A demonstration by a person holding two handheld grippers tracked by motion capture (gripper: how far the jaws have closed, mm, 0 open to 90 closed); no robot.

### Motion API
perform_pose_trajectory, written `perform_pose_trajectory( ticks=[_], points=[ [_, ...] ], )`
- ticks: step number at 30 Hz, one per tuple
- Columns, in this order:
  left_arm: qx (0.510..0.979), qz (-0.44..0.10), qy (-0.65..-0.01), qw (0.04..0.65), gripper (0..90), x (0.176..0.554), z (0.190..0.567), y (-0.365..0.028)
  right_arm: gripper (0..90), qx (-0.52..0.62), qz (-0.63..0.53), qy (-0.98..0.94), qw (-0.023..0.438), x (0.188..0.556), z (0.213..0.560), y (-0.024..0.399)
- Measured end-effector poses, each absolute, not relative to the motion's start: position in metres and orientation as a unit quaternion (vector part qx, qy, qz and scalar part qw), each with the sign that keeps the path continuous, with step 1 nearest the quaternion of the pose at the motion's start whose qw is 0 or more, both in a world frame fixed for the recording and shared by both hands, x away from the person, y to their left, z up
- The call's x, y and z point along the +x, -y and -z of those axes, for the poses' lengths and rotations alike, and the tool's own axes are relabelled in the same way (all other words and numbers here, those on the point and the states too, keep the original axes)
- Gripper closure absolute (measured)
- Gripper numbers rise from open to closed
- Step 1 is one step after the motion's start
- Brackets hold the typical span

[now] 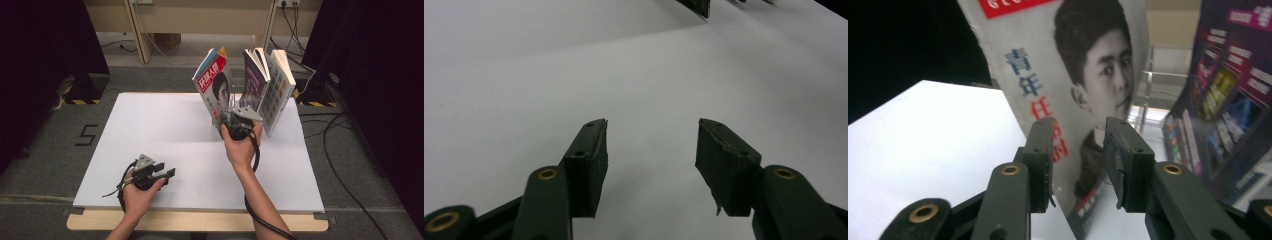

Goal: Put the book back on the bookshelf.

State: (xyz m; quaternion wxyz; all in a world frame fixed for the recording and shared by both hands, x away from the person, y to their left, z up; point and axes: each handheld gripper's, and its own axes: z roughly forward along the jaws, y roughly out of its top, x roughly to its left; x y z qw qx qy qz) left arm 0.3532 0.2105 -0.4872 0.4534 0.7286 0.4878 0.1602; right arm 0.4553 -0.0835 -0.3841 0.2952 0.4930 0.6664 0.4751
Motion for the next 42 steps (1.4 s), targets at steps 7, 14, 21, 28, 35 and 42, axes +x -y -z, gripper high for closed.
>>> perform_pose_trajectory(
  ticks=[7, 14, 21, 28, 35, 42],
  points=[
    [0.729, -0.160, -0.488, 0.453, 45.8, 0.353, 0.488, -0.211, 63.5, 0.476, -0.478, -0.675, 0.299, 0.459, 0.379, 0.066],
    [0.726, -0.161, -0.490, 0.456, 45.8, 0.353, 0.487, -0.211, 62.7, 0.458, -0.484, -0.681, 0.304, 0.466, 0.370, 0.045],
    [0.727, -0.161, -0.489, 0.454, 45.8, 0.353, 0.487, -0.212, 62.2, 0.449, -0.481, -0.687, 0.309, 0.472, 0.367, 0.031],
    [0.727, -0.160, -0.490, 0.454, 45.8, 0.353, 0.487, -0.212, 60.7, 0.444, -0.471, -0.689, 0.326, 0.480, 0.364, 0.019],
    [0.726, -0.160, -0.491, 0.455, 45.9, 0.354, 0.487, -0.213, 59.4, 0.450, -0.456, -0.686, 0.345, 0.489, 0.365, 0.010],
    [0.726, -0.160, -0.490, 0.455, 45.8, 0.354, 0.487, -0.214, 58.3, 0.455, -0.440, -0.685, 0.362, 0.497, 0.367, 0.003]
  ],
)
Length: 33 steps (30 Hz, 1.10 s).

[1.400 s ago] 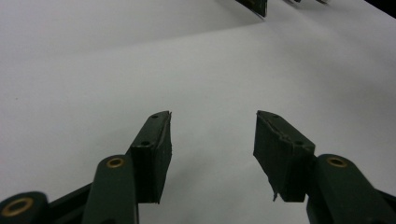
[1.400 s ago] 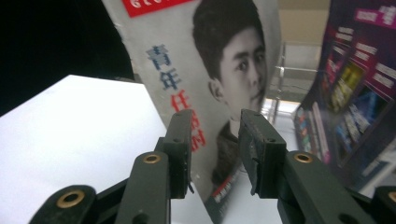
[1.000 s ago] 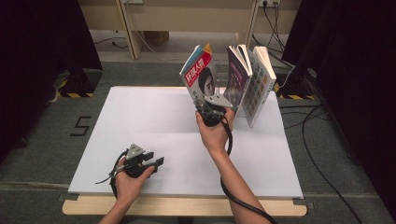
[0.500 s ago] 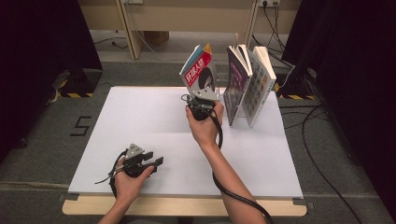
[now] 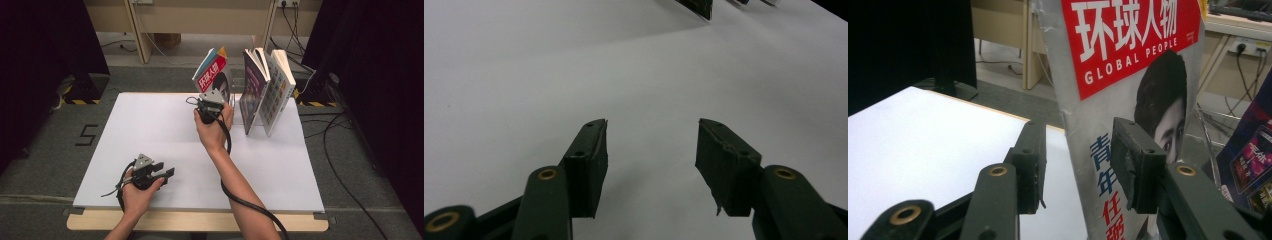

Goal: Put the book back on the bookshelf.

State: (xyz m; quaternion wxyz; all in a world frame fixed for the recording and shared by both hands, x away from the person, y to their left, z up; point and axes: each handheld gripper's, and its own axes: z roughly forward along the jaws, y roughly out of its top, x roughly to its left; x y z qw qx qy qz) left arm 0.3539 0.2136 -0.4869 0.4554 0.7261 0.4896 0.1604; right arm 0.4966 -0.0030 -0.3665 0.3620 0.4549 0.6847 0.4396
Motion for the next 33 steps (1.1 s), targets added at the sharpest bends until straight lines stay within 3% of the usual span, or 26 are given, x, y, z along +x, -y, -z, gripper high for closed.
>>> perform_pose_trajectory(
  ticks=[16, 26, 33],
  points=[
    [0.729, -0.159, -0.487, 0.454, 45.8, 0.354, 0.488, -0.213, 58.5, 0.474, -0.416, -0.677, 0.380, 0.520, 0.357, -0.008],
    [0.727, -0.161, -0.488, 0.456, 45.8, 0.353, 0.487, -0.215, 68.8, 0.472, -0.400, -0.675, 0.401, 0.515, 0.357, -0.010],
    [0.726, -0.160, -0.489, 0.456, 45.8, 0.353, 0.488, -0.214, 70.0, 0.475, -0.398, -0.663, 0.420, 0.508, 0.358, -0.003]
  ],
)
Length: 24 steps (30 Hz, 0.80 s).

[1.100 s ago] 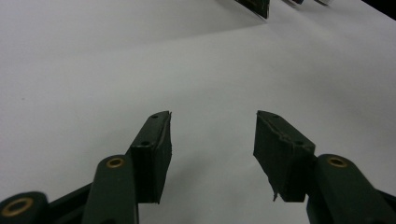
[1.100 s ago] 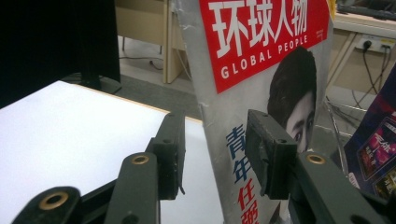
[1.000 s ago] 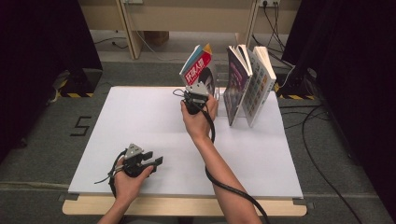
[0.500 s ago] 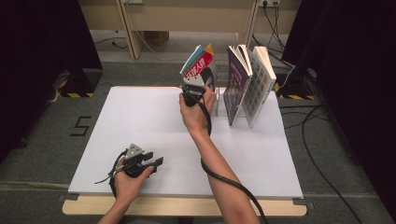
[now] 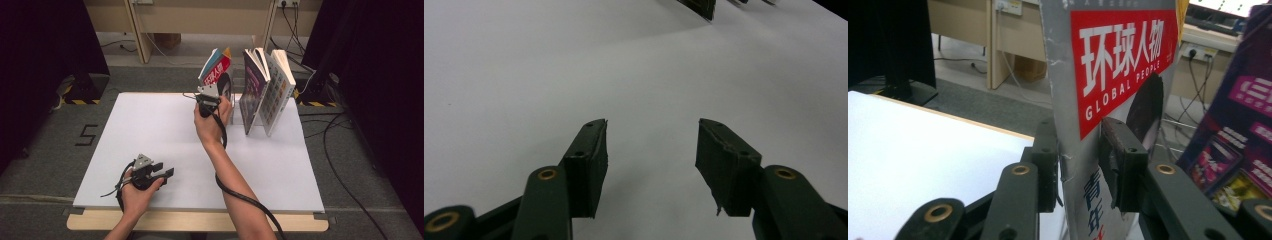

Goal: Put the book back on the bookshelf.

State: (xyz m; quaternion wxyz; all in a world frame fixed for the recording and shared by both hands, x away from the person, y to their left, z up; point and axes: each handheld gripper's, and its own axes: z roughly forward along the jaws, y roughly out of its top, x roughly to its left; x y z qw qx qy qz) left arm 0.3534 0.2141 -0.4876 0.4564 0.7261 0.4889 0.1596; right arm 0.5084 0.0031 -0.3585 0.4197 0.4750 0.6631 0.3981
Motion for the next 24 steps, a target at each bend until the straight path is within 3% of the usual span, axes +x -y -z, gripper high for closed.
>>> perform_pose_trajectory(
  ticks=[12, 24],
  points=[
    [0.727, -0.159, -0.489, 0.455, 45.7, 0.353, 0.487, -0.214, 74.7, 0.495, -0.405, -0.639, 0.427, 0.503, 0.358, 0.012],
    [0.728, -0.159, -0.489, 0.454, 45.6, 0.354, 0.488, -0.213, 86.2, 0.523, -0.421, -0.609, 0.422, 0.495, 0.355, 0.042]
  ],
)
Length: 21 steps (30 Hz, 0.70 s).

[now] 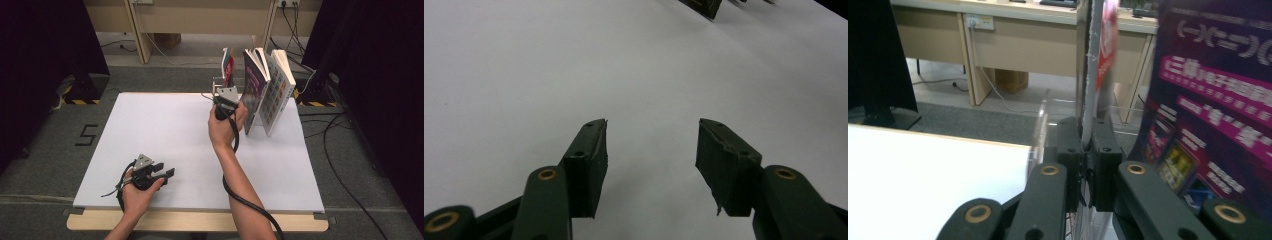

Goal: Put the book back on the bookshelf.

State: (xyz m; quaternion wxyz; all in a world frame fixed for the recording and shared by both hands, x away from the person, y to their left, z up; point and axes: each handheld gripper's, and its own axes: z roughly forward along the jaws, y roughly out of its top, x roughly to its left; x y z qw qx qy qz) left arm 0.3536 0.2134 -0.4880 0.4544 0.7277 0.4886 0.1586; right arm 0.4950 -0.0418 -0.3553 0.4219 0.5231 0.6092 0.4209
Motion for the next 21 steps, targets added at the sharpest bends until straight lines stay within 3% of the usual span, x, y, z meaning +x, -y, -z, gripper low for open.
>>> perform_pose_trajectory(
  ticks=[11, 16, 21],
  points=[
    [0.729, -0.158, -0.488, 0.454, 45.6, 0.354, 0.489, -0.212, 85.1, 0.538, -0.442, -0.595, 0.402, 0.493, 0.356, 0.071],
    [0.729, -0.158, -0.488, 0.454, 45.6, 0.354, 0.489, -0.212, 73.0, 0.552, -0.438, -0.590, 0.394, 0.499, 0.355, 0.077],
    [0.730, -0.156, -0.487, 0.453, 45.7, 0.354, 0.489, -0.211, 73.9, 0.556, -0.438, -0.594, 0.383, 0.506, 0.355, 0.081]
  ],
)
